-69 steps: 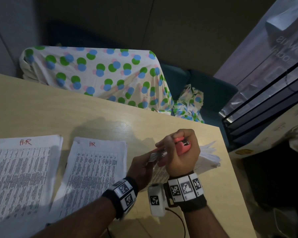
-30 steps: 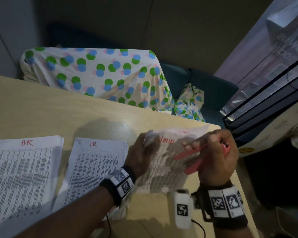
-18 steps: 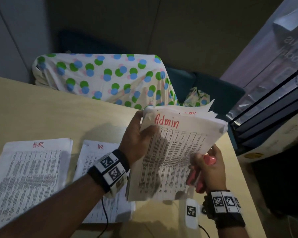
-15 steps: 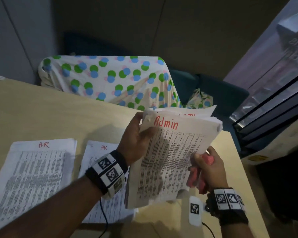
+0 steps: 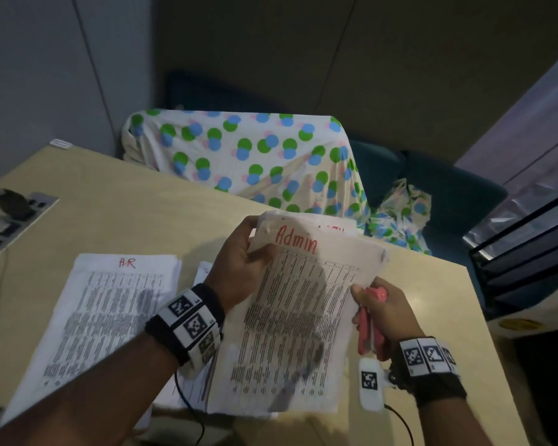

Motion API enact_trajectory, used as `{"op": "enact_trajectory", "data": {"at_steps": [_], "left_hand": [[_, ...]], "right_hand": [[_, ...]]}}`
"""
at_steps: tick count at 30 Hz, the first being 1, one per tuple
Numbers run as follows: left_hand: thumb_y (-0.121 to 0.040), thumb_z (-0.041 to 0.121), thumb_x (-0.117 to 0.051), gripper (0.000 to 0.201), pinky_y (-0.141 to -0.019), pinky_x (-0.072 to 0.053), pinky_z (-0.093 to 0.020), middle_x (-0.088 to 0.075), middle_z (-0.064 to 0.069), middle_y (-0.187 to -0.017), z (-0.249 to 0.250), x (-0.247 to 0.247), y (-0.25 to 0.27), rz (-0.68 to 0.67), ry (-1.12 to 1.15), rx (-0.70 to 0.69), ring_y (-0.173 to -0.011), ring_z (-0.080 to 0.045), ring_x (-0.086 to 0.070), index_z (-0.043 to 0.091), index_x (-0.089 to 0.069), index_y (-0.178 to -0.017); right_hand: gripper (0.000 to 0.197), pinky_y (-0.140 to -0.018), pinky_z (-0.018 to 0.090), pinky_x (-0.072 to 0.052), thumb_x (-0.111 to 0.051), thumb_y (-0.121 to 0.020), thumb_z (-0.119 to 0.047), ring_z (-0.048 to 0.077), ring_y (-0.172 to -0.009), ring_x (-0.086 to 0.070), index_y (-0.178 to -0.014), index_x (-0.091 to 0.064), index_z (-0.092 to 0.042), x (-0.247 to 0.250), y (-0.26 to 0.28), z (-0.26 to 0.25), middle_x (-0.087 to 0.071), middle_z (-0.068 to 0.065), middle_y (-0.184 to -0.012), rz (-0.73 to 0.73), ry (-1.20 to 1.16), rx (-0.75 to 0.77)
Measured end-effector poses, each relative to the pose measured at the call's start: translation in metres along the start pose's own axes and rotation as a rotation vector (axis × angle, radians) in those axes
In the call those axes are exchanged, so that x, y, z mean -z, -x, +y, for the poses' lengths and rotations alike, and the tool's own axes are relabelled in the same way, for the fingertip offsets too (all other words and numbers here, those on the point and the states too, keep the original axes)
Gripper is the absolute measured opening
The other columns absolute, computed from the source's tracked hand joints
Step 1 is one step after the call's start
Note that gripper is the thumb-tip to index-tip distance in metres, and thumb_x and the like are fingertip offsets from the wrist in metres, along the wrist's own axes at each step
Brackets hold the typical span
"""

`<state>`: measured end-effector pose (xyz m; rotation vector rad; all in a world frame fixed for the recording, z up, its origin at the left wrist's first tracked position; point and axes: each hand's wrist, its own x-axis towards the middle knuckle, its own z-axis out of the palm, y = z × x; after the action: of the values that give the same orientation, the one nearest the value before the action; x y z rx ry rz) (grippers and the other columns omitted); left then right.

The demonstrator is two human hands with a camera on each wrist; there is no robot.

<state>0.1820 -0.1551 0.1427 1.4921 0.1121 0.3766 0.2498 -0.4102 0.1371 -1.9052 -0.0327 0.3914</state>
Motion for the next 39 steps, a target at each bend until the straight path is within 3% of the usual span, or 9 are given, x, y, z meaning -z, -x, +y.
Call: {"op": "enact_trajectory", "data": {"at_steps": [6, 11, 18, 21, 25, 28, 30, 34, 39], "left_hand": [[-0.087, 0.008, -0.06, 0.026, -0.068, -0.059, -0.03, -0.073, -0.001, -0.093, -0.026, 0.028, 0.006, 0.142, -0.041, 0.165, -0.082, -0.014, -0.071, 0.028, -0.055, -0.104], [-0.091, 0.021, -0.056, 0.024, -0.069, -0.058, -0.027, -0.072, 0.002, -0.096, -0.034, 0.042, 0.011, 0.217, -0.055, 0.167, -0.085, -0.009, -0.07, 0.024, -0.052, -0.115], [-0.091, 0.019, -0.055, 0.021, -0.064, -0.055, -0.016, -0.071, 0.005, -0.092, -0.033, 0.049, 0.012, 0.22, -0.057, 0.115, -0.081, -0.001, -0.069, 0.039, -0.053, -0.098], [-0.091, 0.018, -0.055, 0.023, -0.06, -0.052, -0.012, -0.07, 0.004, -0.091, -0.034, 0.053, 0.01, 0.239, -0.06, 0.101, -0.079, 0.002, -0.067, 0.04, -0.052, -0.095], [-0.091, 0.016, -0.056, 0.023, -0.059, -0.053, -0.013, -0.07, 0.004, -0.089, -0.036, 0.051, 0.009, 0.234, -0.054, 0.094, -0.077, 0.001, -0.068, 0.039, -0.054, -0.092], [-0.091, 0.016, -0.057, 0.023, -0.062, -0.056, -0.019, -0.071, 0.002, -0.09, -0.04, 0.05, 0.008, 0.23, -0.047, 0.106, -0.079, -0.004, -0.069, 0.039, -0.055, -0.093], [-0.091, 0.015, -0.057, 0.023, -0.06, -0.054, -0.016, -0.071, 0.004, -0.09, -0.042, 0.05, 0.008, 0.227, -0.035, 0.111, -0.078, -0.003, -0.069, 0.037, -0.054, -0.094], [-0.091, 0.017, -0.056, 0.018, -0.063, -0.054, -0.017, -0.07, 0.006, -0.09, -0.054, 0.054, 0.008, 0.237, -0.048, 0.16, -0.078, -0.002, -0.068, 0.034, -0.054, -0.097], [-0.092, 0.027, -0.055, 0.014, -0.077, -0.053, -0.03, -0.068, 0.007, -0.096, -0.068, 0.065, 0.006, 0.237, -0.115, 0.276, -0.09, -0.01, -0.066, 0.03, -0.053, -0.105]], "right_hand": [[0.035, -0.043, 0.029, -0.049, -0.071, -0.087, -0.018, 0.029, -0.047, -0.061, -0.089, -0.056, 0.013, -0.037, -0.01, 0.021, -0.055, 0.025, -0.064, 0.012, 0.027, -0.109], [0.028, -0.049, 0.033, -0.049, -0.072, -0.086, -0.018, 0.029, -0.045, -0.061, -0.082, -0.06, 0.006, -0.052, -0.017, 0.022, -0.056, 0.019, -0.058, -0.011, 0.043, -0.175], [0.038, -0.053, 0.039, -0.049, -0.074, -0.084, -0.019, 0.032, -0.048, -0.062, -0.087, -0.05, 0.011, -0.054, -0.019, 0.017, -0.051, 0.022, -0.065, -0.015, 0.031, -0.19], [0.02, -0.052, 0.034, -0.05, -0.072, -0.082, -0.012, 0.029, -0.05, -0.06, -0.094, -0.062, 0.0, -0.05, -0.018, 0.008, -0.054, 0.017, -0.072, 0.02, -0.174, -0.228], [0.05, -0.059, 0.037, -0.051, -0.076, -0.07, -0.027, 0.028, -0.059, -0.06, -0.115, -0.064, -0.009, -0.037, -0.02, 0.0, -0.063, 0.011, -0.087, -0.003, -0.511, -0.303], [0.057, -0.056, 0.036, -0.053, -0.075, -0.071, -0.038, 0.027, -0.062, -0.066, -0.118, -0.063, -0.009, -0.031, -0.016, -0.012, -0.07, 0.01, -0.092, -0.078, -0.204, -0.21], [0.044, -0.057, 0.035, -0.055, -0.076, -0.077, -0.032, 0.027, -0.061, -0.067, -0.113, -0.063, -0.009, -0.032, -0.012, -0.013, -0.068, 0.014, -0.085, -0.103, -0.037, -0.203], [0.019, -0.059, 0.037, -0.054, -0.073, -0.085, -0.021, 0.029, -0.06, -0.064, -0.101, -0.07, -0.011, -0.048, -0.003, -0.003, -0.071, 0.019, -0.08, -0.134, 0.082, -0.238], [0.033, -0.05, 0.033, -0.052, -0.074, -0.082, -0.017, 0.029, -0.049, -0.062, -0.099, -0.063, 0.009, -0.07, -0.007, 0.024, -0.063, 0.022, -0.068, -0.008, 0.061, -0.297]]}}
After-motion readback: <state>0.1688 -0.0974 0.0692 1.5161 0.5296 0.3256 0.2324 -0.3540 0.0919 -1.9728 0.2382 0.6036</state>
